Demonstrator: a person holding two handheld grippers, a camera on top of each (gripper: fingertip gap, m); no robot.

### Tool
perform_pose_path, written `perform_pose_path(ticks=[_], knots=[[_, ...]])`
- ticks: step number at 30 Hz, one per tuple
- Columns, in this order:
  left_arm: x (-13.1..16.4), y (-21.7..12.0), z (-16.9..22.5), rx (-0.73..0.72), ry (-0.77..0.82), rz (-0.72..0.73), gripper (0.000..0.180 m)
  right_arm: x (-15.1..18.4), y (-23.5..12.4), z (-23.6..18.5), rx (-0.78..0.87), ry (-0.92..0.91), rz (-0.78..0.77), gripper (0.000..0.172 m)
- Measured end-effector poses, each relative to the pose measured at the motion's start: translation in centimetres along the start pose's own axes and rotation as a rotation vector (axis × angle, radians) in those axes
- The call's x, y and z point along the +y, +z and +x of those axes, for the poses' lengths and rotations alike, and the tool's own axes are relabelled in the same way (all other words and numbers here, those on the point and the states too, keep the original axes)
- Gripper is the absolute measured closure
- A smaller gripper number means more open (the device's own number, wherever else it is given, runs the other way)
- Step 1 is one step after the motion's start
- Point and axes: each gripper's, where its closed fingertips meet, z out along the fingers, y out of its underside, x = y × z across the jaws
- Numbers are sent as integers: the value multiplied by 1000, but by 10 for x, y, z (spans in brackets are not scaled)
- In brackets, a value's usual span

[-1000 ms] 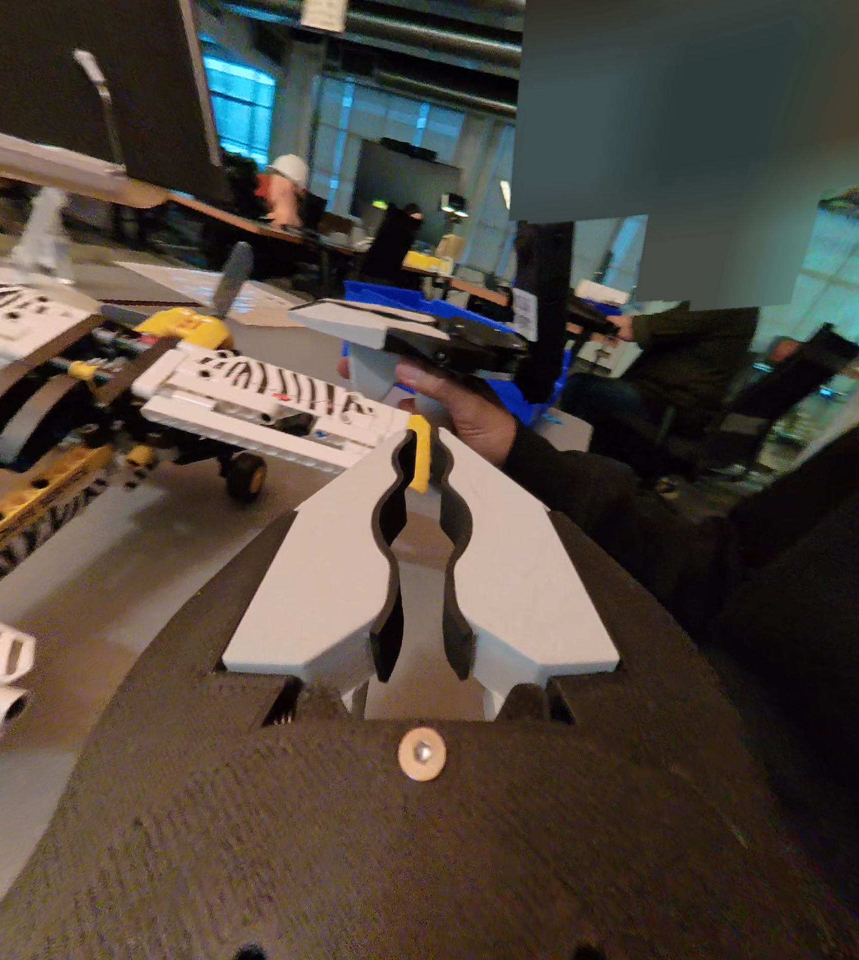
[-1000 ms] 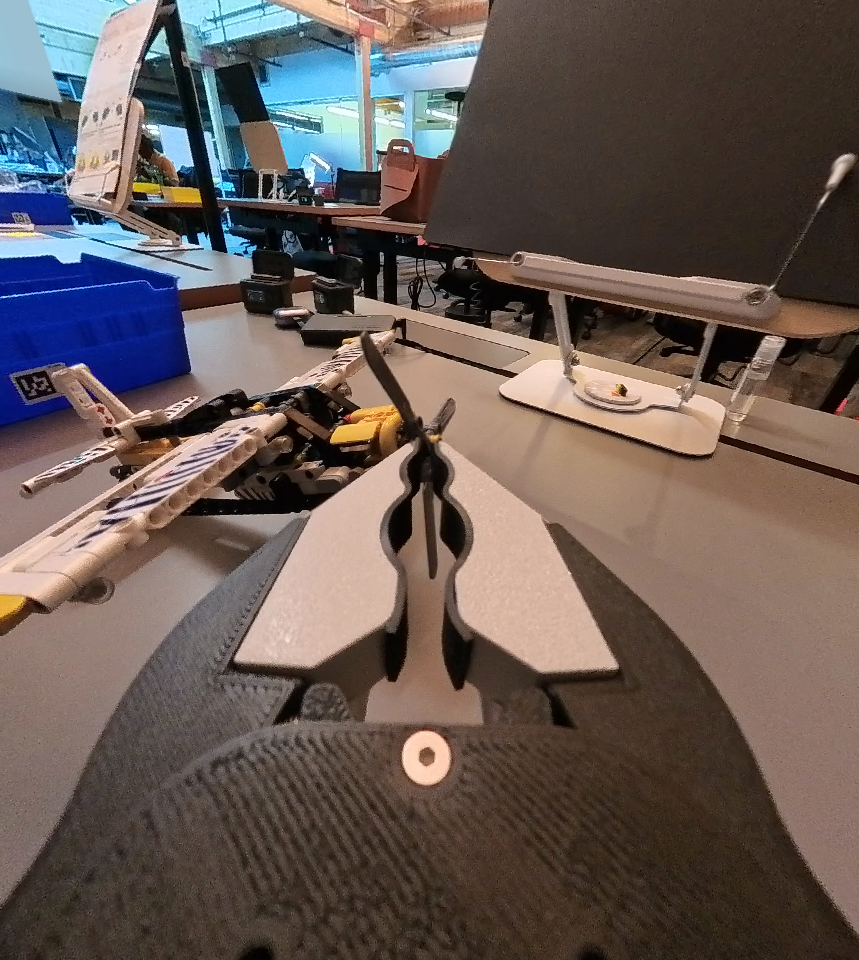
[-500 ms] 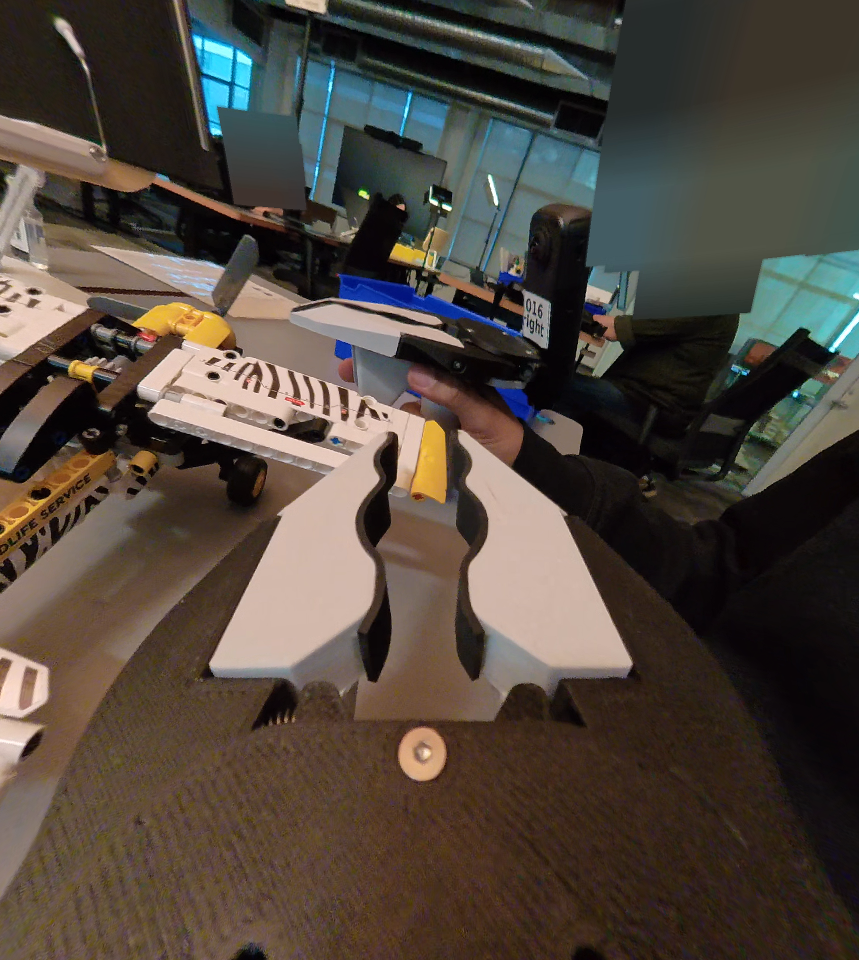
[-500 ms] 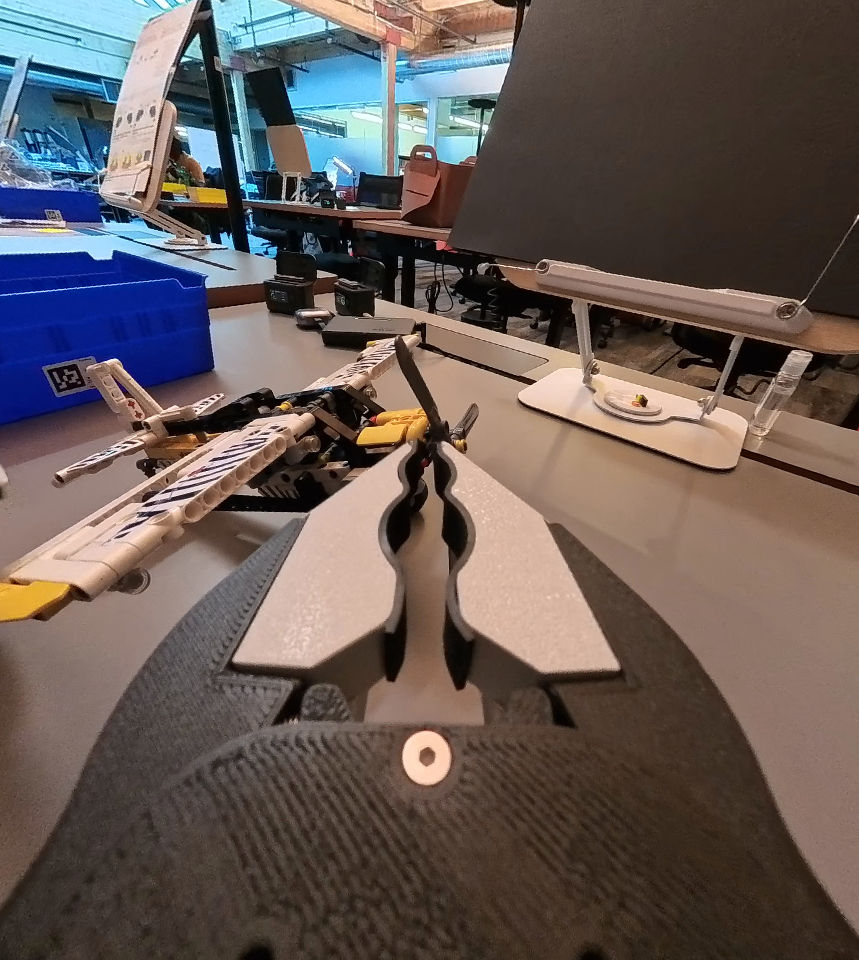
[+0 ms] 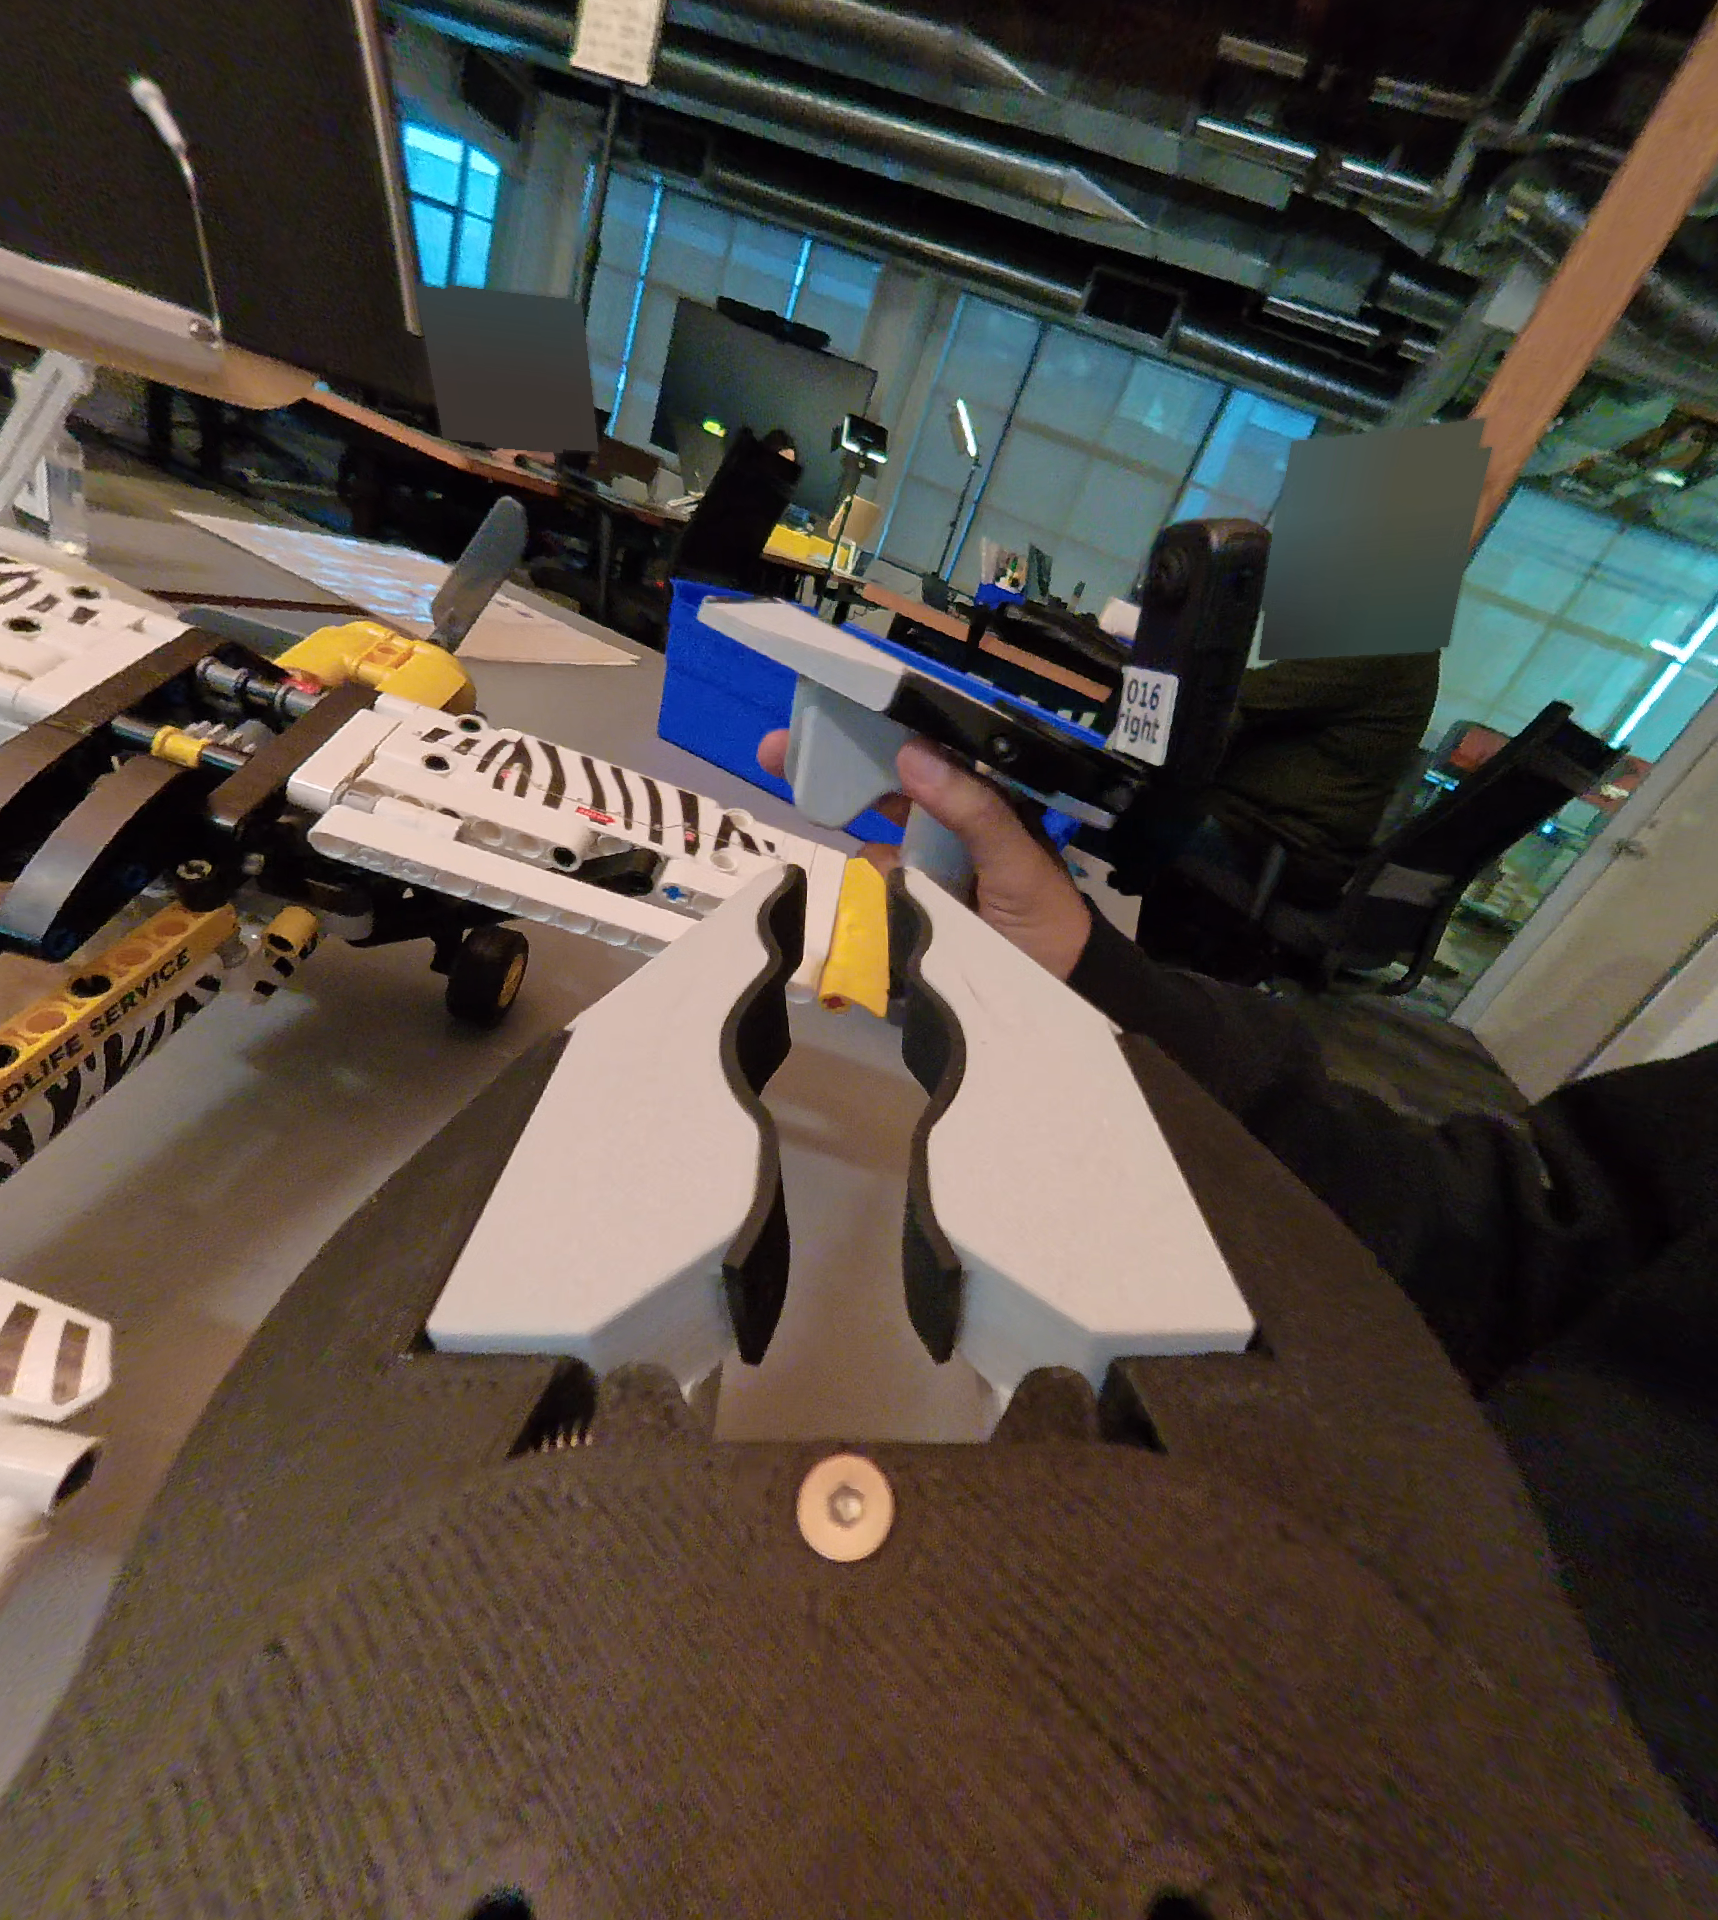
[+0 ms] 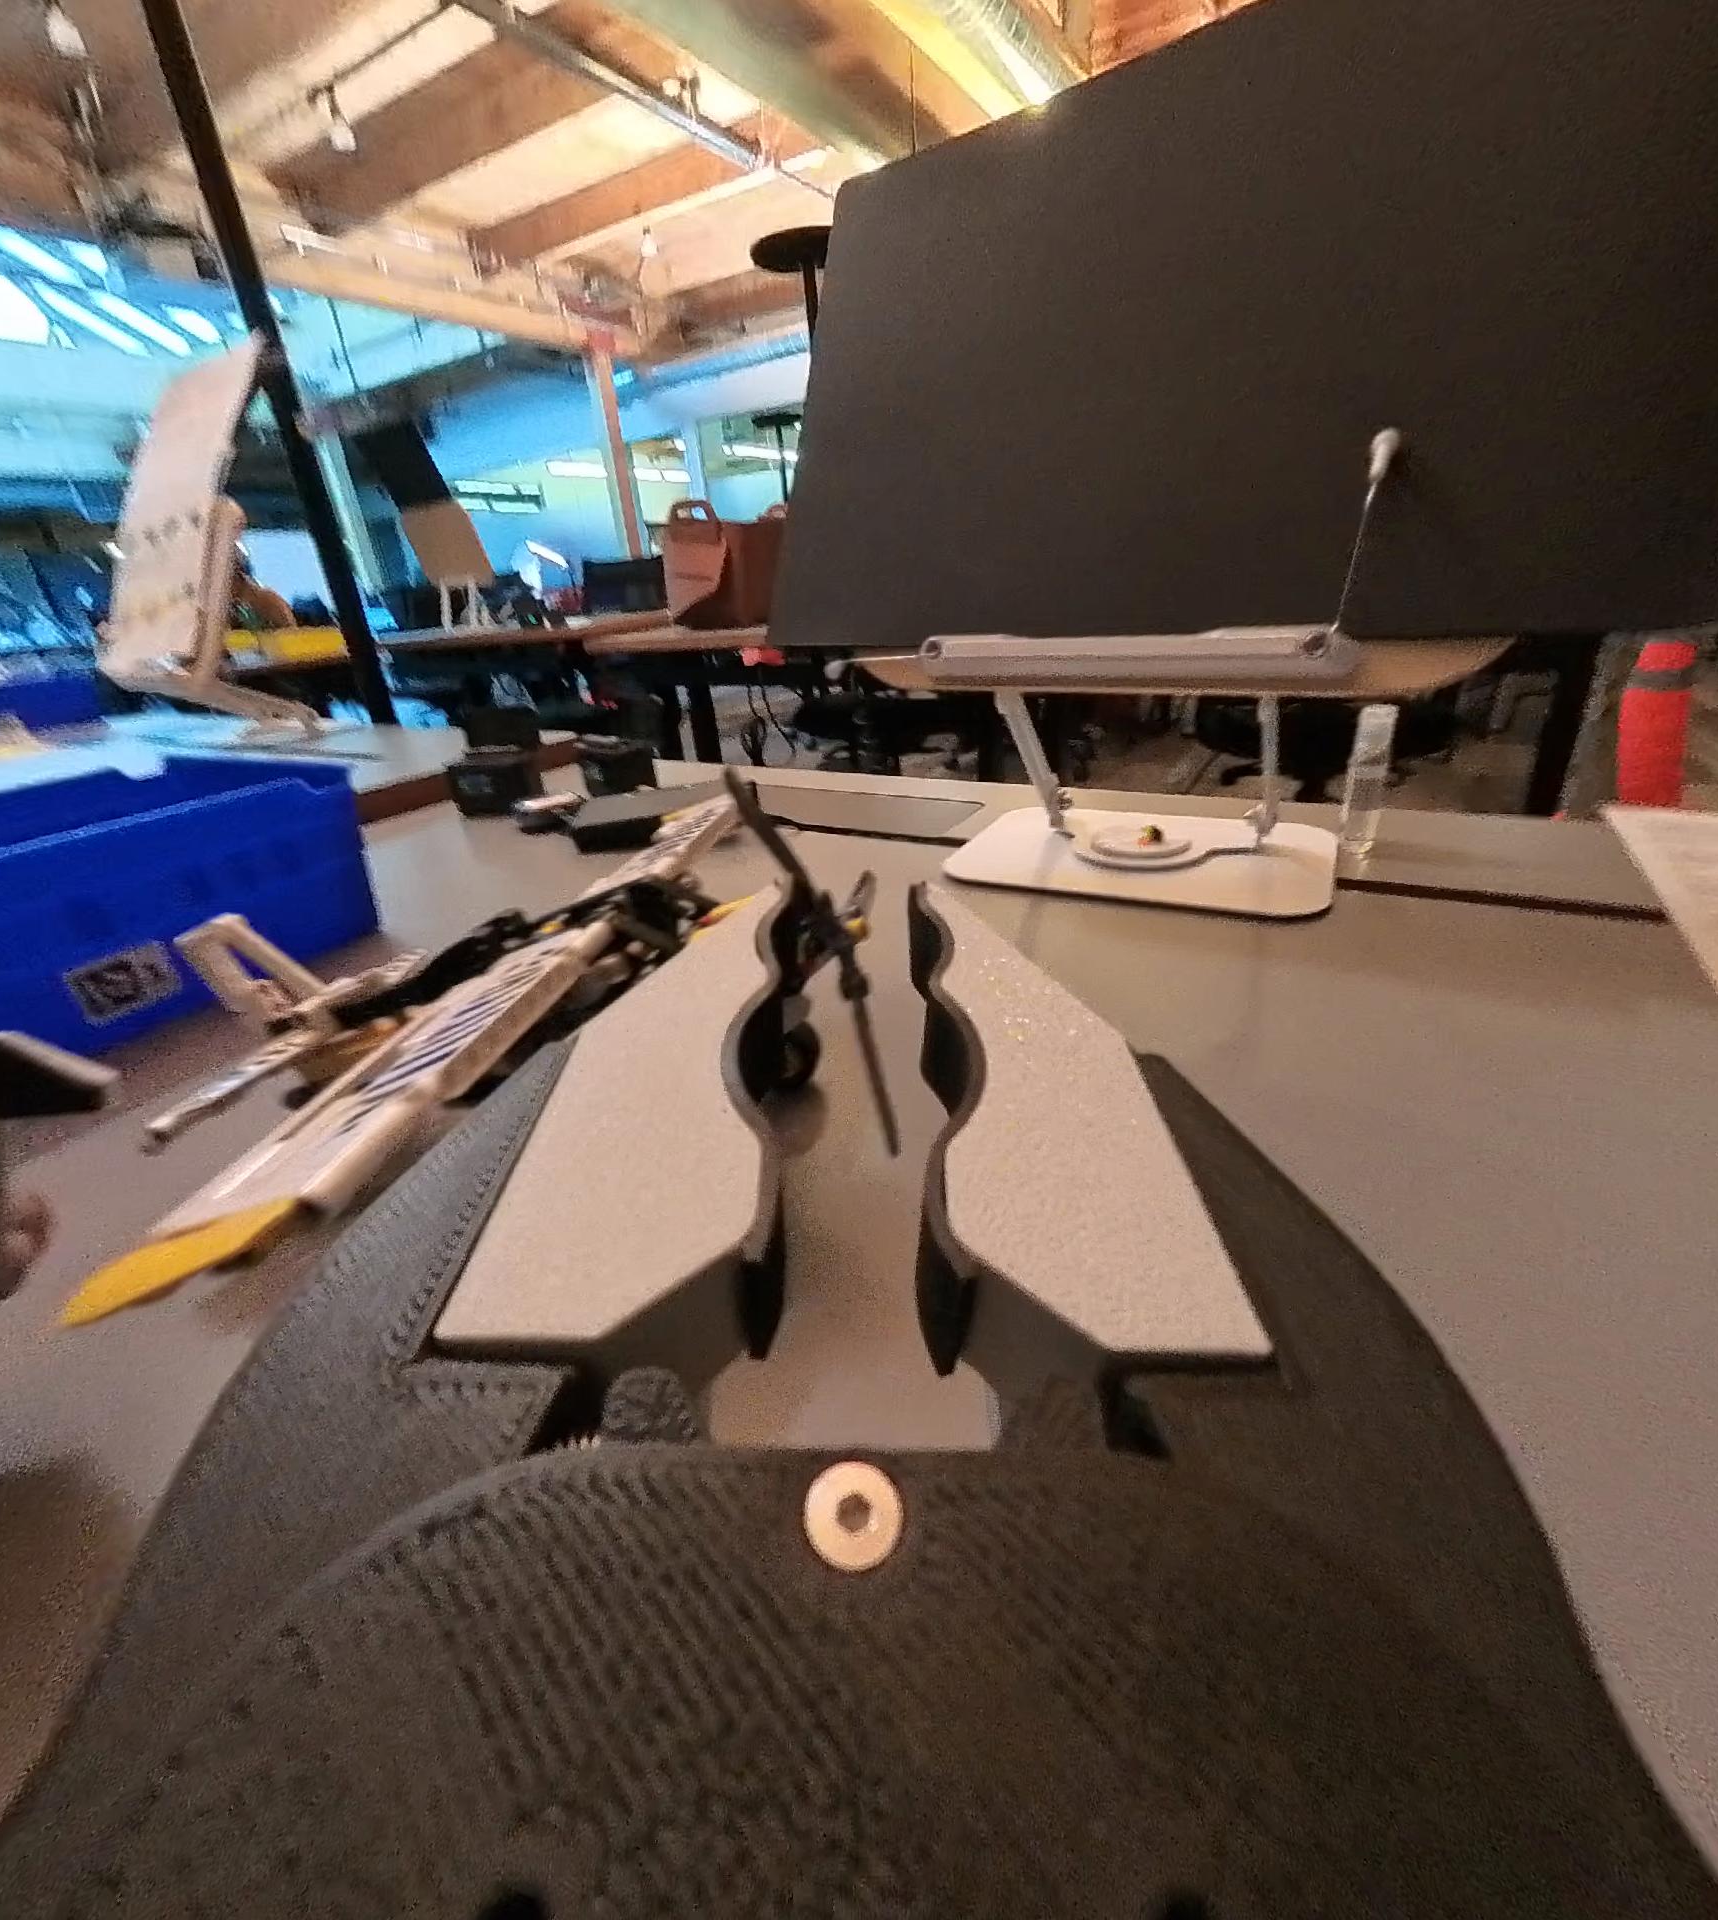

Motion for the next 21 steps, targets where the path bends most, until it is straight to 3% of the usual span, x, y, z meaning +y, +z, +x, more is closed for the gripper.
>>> perform_pose_path(ticks=[5, 12, 14, 17, 21], knots=[[1, 1, 1, -5, 17, -9, 168, 3, -19, -19, -44, 53, 35, 150], [2, 2, -4, -24, -12, -18, 168, 4, -18, -21, -65, 60, 32, 148], [0, 2, -2, 6, -28, -45, 180, 3, -18, -19, -64, 77, 34, 148], [-20, 2, -4, -4, -10, -70, 180, 4, -18, -16, -71, 109, 31, 147], [-50, 8, -24, -76, 161, -124, 180, 4, -16, -13, -77, 146, 32, 147]])
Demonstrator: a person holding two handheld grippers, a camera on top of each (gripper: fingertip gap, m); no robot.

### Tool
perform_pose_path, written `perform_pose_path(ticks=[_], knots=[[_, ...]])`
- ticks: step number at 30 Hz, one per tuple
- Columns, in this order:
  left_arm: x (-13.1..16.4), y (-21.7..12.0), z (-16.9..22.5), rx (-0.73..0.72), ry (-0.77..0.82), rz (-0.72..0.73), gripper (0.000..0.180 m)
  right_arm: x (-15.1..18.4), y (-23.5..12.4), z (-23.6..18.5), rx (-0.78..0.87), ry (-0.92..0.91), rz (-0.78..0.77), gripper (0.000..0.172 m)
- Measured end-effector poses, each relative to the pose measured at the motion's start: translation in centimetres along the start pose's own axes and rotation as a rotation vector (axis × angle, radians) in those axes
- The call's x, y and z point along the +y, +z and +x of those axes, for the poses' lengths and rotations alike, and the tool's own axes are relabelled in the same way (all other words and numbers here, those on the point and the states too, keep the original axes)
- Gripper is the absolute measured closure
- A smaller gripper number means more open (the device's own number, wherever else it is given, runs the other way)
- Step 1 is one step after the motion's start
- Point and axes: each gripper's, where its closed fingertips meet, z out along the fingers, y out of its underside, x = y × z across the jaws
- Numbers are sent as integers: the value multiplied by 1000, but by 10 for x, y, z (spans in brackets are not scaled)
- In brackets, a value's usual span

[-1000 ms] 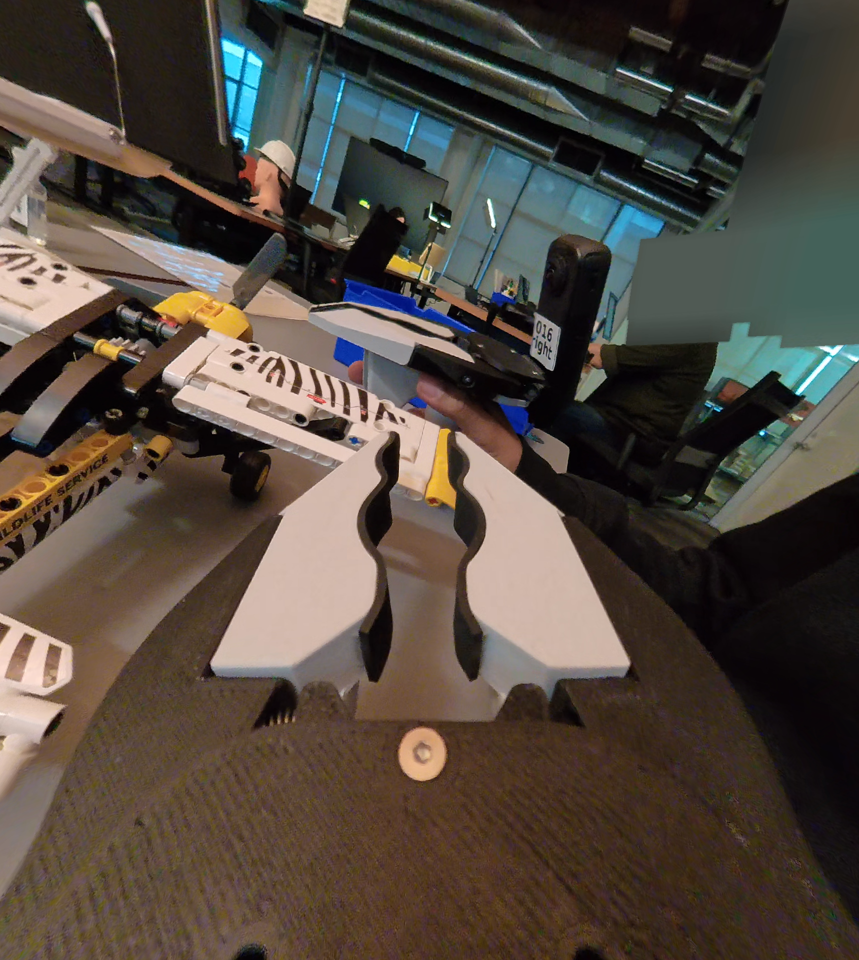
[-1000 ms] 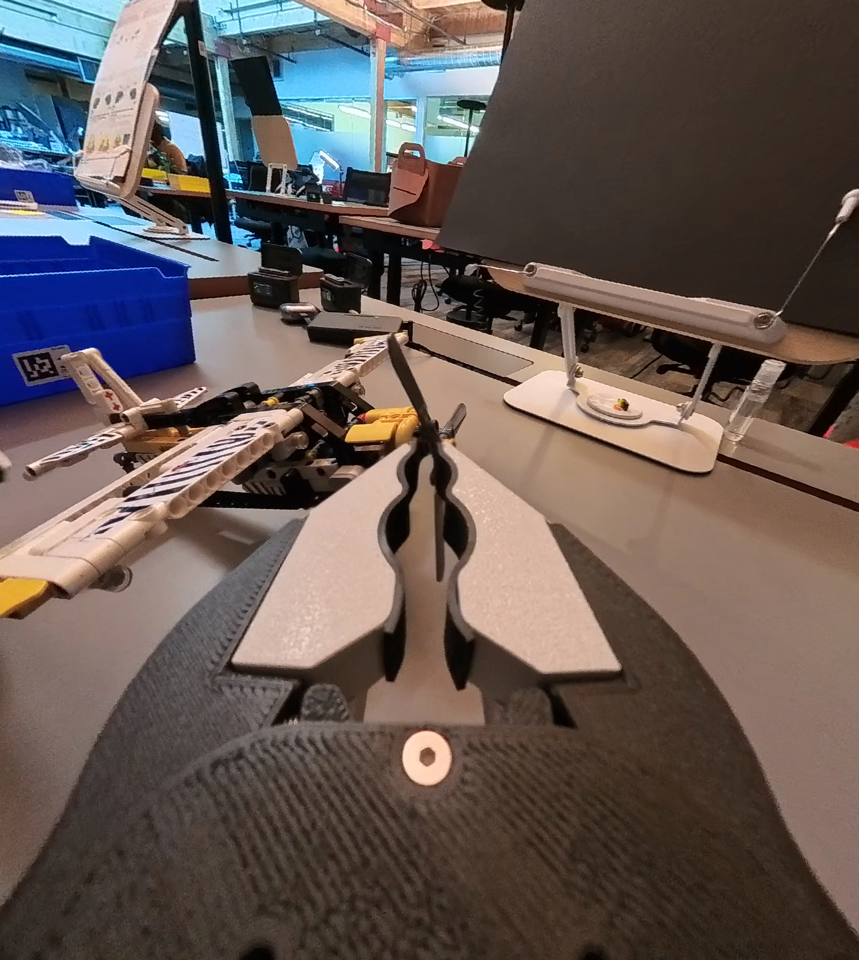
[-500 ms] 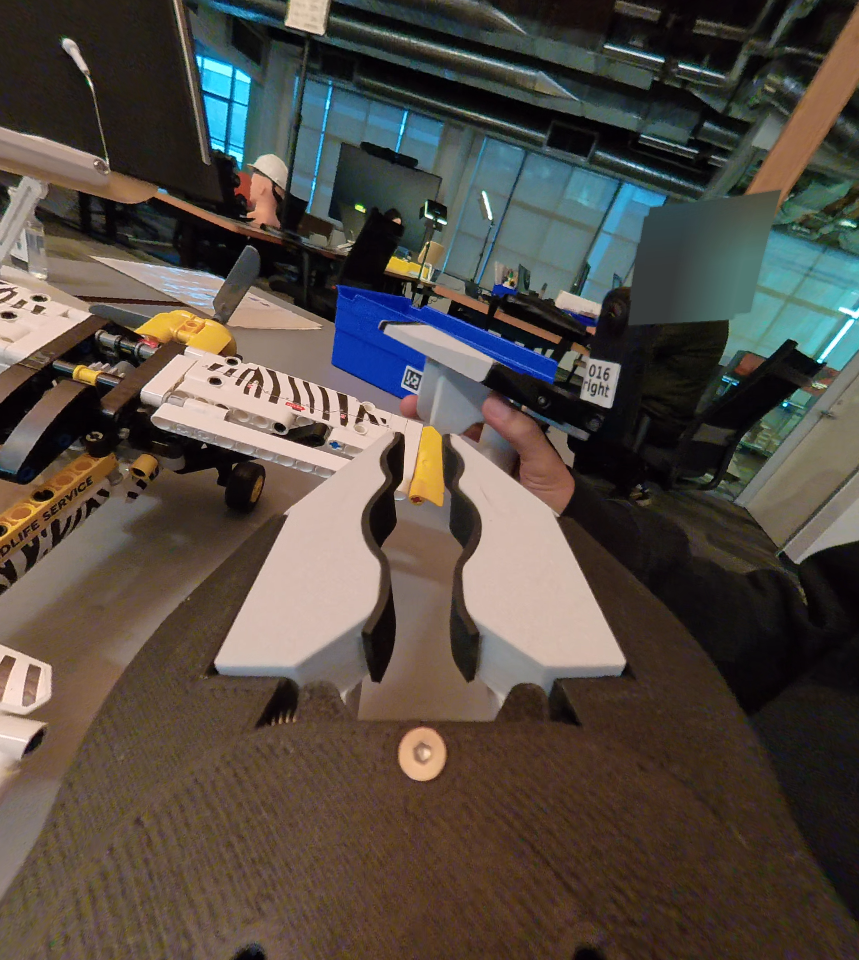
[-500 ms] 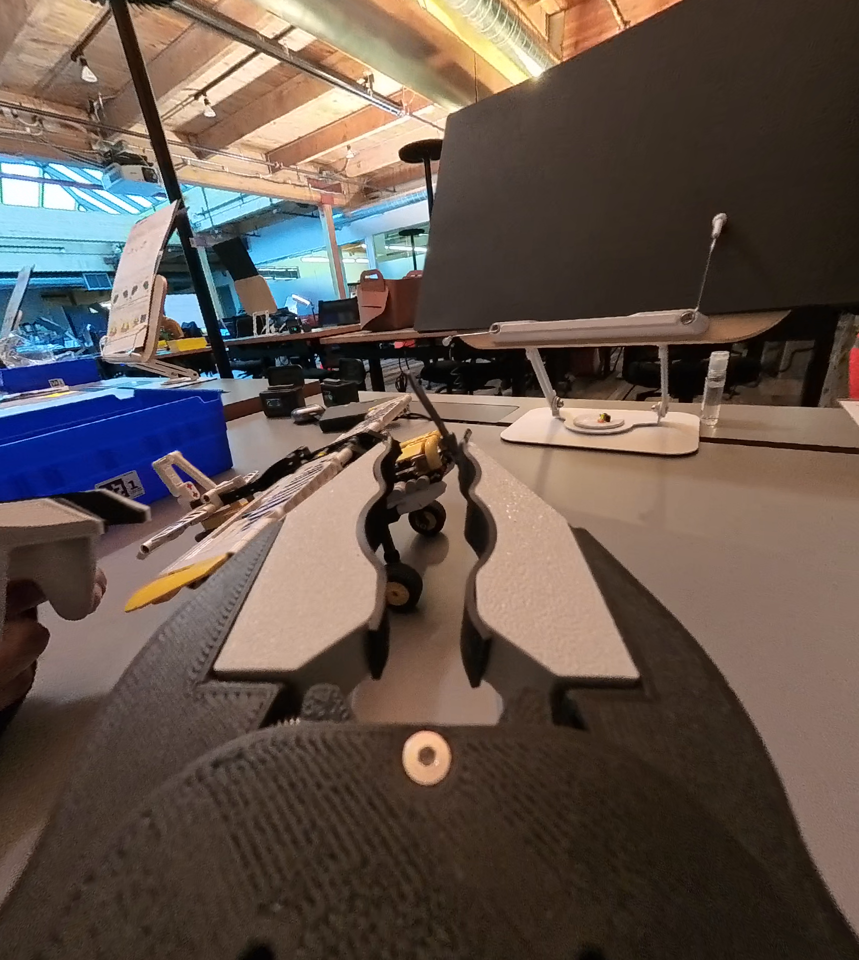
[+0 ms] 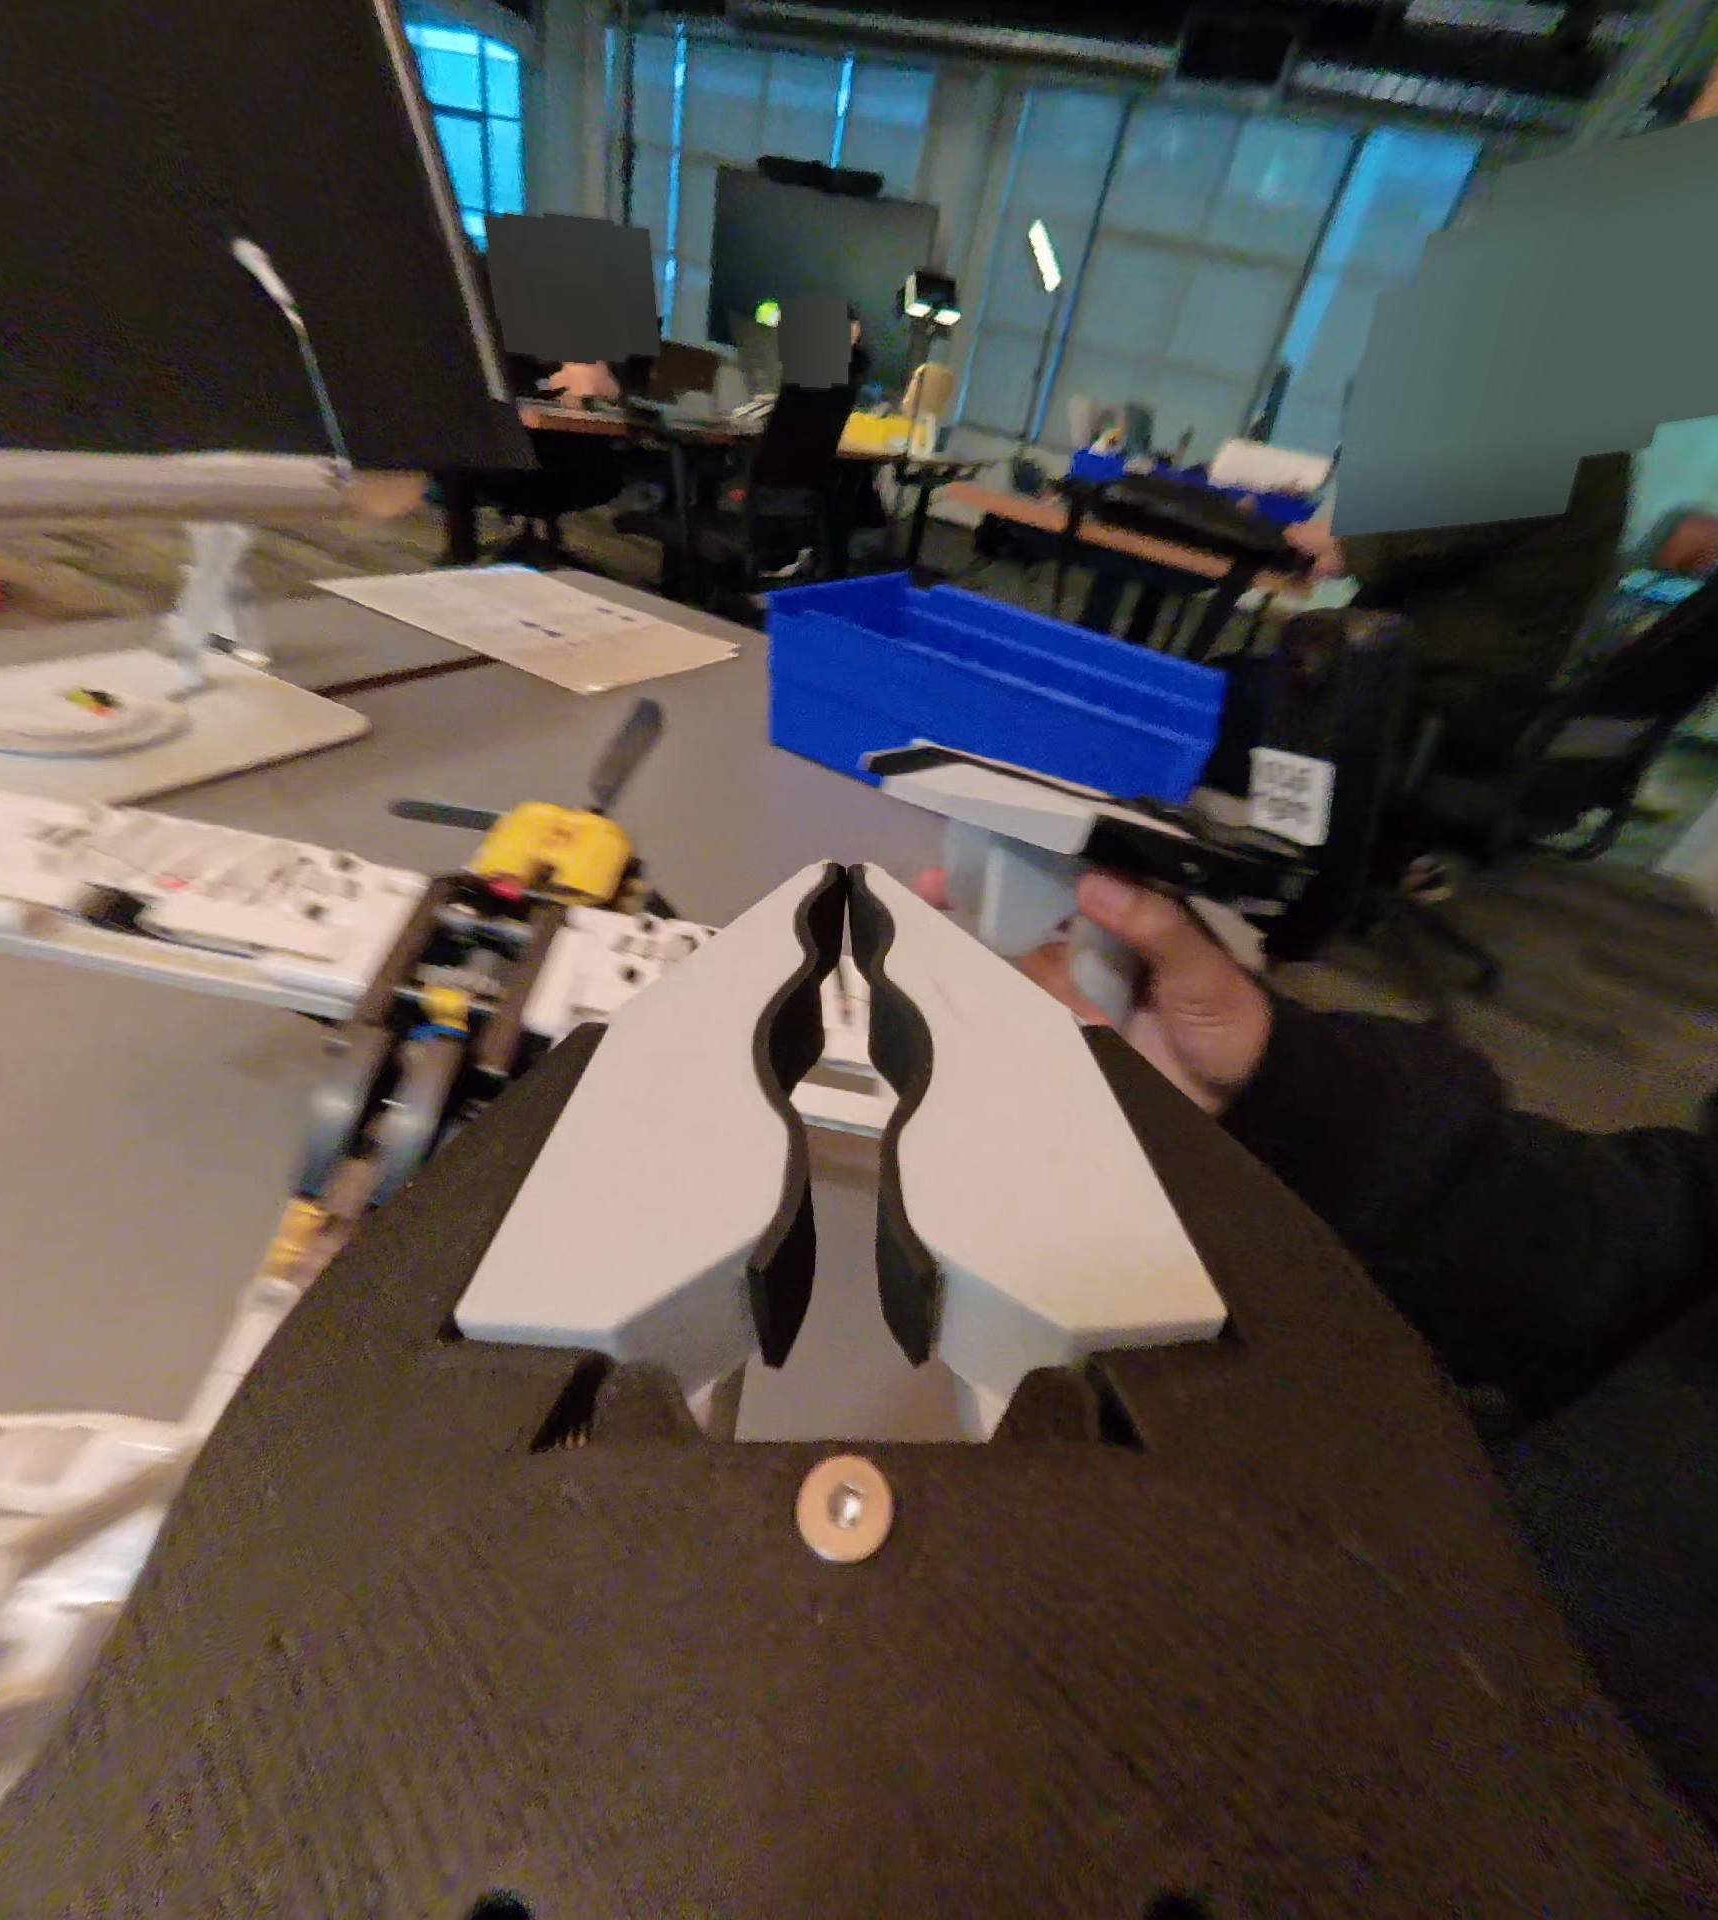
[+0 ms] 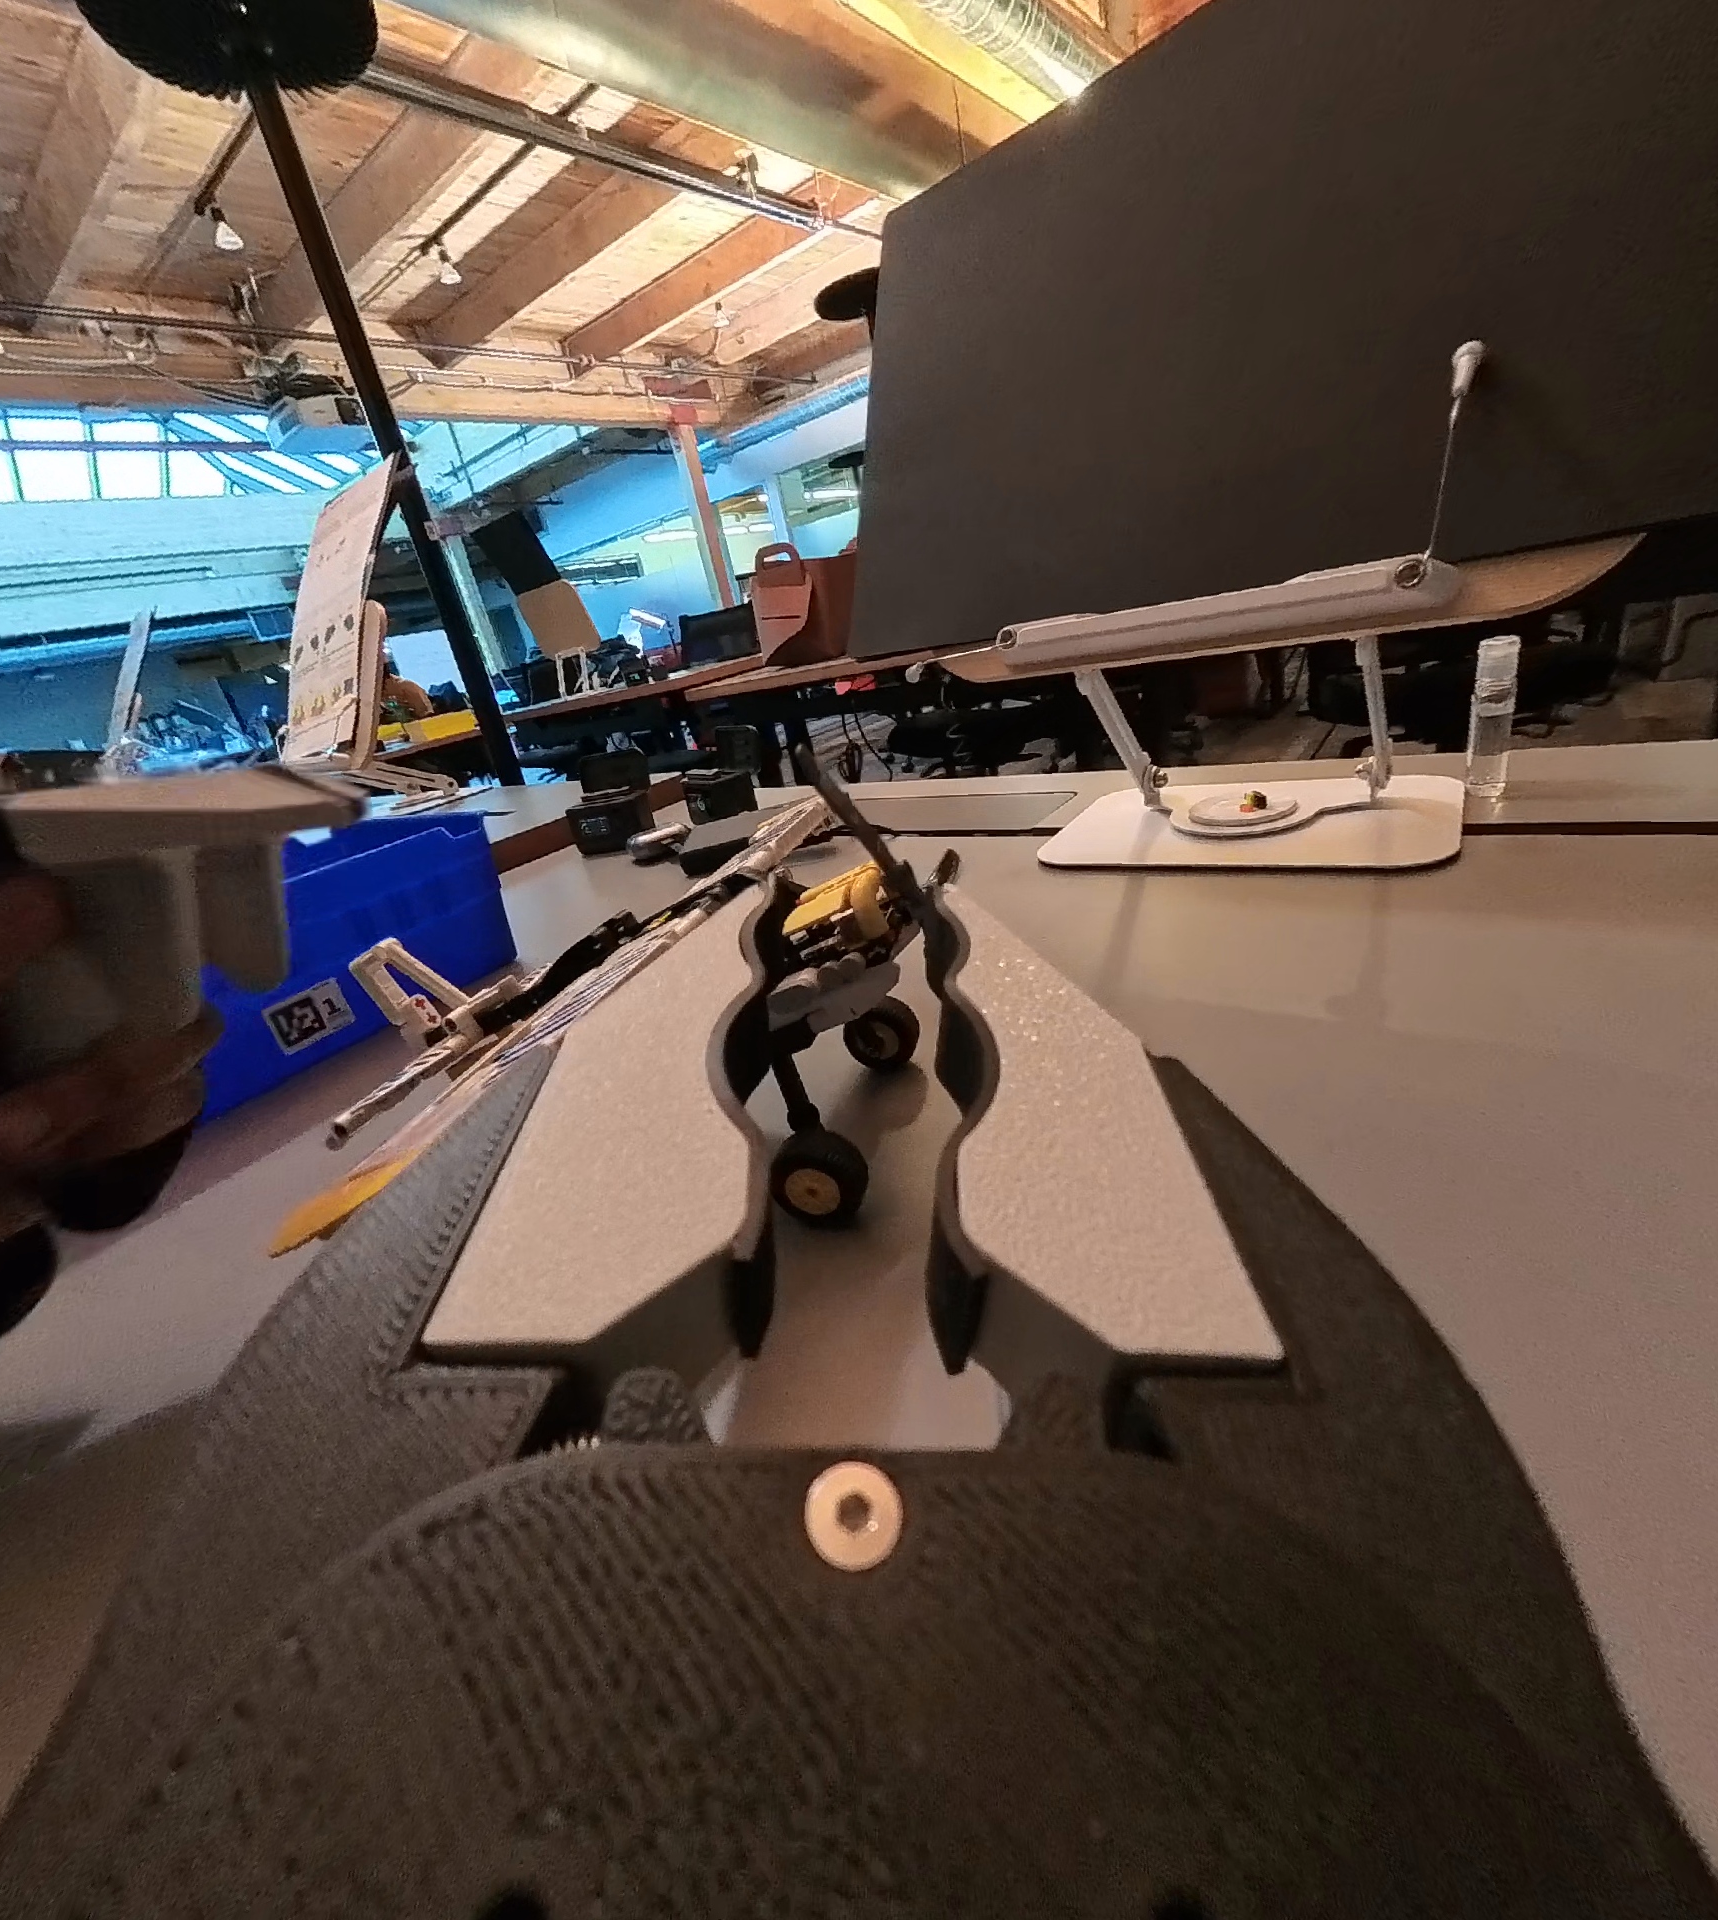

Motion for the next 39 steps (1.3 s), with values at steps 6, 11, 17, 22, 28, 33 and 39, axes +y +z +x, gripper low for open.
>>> perform_pose_path(ticks=[6, 11, 17, 22, 28, 33, 39], knots=[[-25, 19, -54, -113, 135, -75, 166, 1, 3, 8, 1, 52, -12, 146], [-35, 35, -93, -157, 161, -97, 157, -19, 30, 14, 29, -85, -44, 142], [-19, 48, -93, -37, 19, -198, 169, -55, 66, 8, -46, -107, 72, 145], [-29, 50, -74, -36, 97, -247, 157, -16, 61, 8, -84, -108, -27, 142], [-25, 59, -84, -85, 159, -303, 145, -1, 63, -1, -73, -302, -90, 156], [-23, 43, -98, -81, 111, -368, 148, 20, 66, -13, -98, -415, -173, 163], [-4, 34, -108, -104, 190, -496, 153, 35, 68, -4, -52, -442, -252, 159]])
